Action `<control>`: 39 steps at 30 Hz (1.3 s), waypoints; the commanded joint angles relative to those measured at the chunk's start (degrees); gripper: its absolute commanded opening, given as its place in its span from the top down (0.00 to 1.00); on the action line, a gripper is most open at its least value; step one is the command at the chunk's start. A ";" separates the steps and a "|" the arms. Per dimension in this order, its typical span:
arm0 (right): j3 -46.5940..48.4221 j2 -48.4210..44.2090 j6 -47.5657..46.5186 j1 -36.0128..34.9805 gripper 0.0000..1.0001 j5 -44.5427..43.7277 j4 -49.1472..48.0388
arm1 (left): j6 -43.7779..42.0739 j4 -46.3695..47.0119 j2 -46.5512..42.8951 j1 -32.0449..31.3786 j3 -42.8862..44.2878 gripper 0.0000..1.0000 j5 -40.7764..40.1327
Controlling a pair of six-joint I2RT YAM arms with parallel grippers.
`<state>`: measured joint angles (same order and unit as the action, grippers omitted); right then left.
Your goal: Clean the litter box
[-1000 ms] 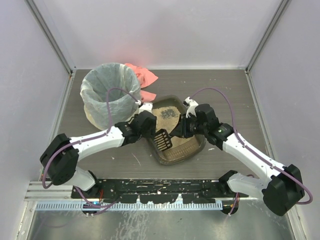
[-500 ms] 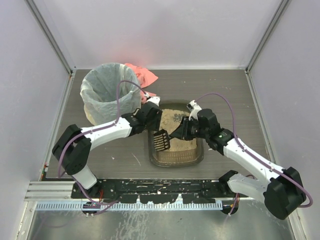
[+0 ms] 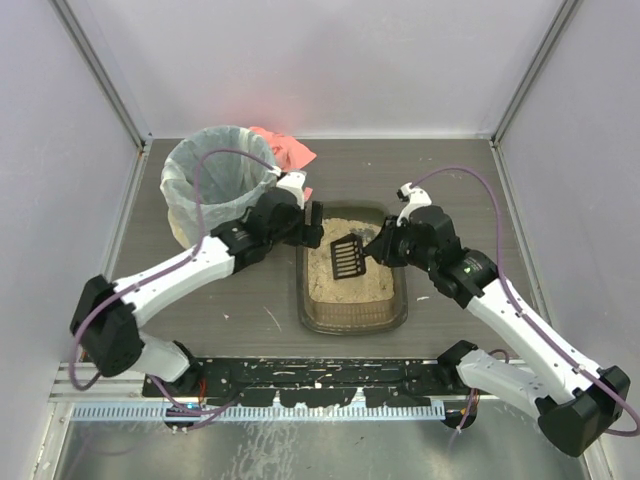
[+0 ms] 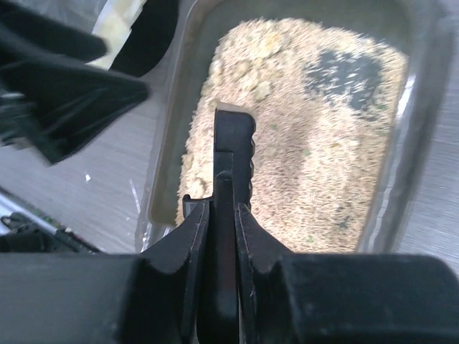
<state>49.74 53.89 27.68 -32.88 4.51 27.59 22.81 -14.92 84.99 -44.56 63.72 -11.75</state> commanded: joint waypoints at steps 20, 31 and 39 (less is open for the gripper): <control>17.51 16.55 -6.29 -6.77 0.99 -32.10 18.06 | -7.32 -20.55 -37.92 0.43 -7.12 0.10 -5.35; 16.77 21.33 -3.08 -6.80 0.99 -21.23 12.87 | -7.82 -24.18 -43.53 0.41 -7.82 0.06 -10.77; 17.06 21.67 -1.58 -5.15 0.99 -11.45 8.93 | -7.86 -24.49 -44.01 0.40 -7.78 0.06 -11.28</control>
<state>65.41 75.05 22.39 -38.48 -16.97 42.26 15.59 -40.05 41.89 -44.45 55.66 -21.45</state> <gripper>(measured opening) 0.226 0.941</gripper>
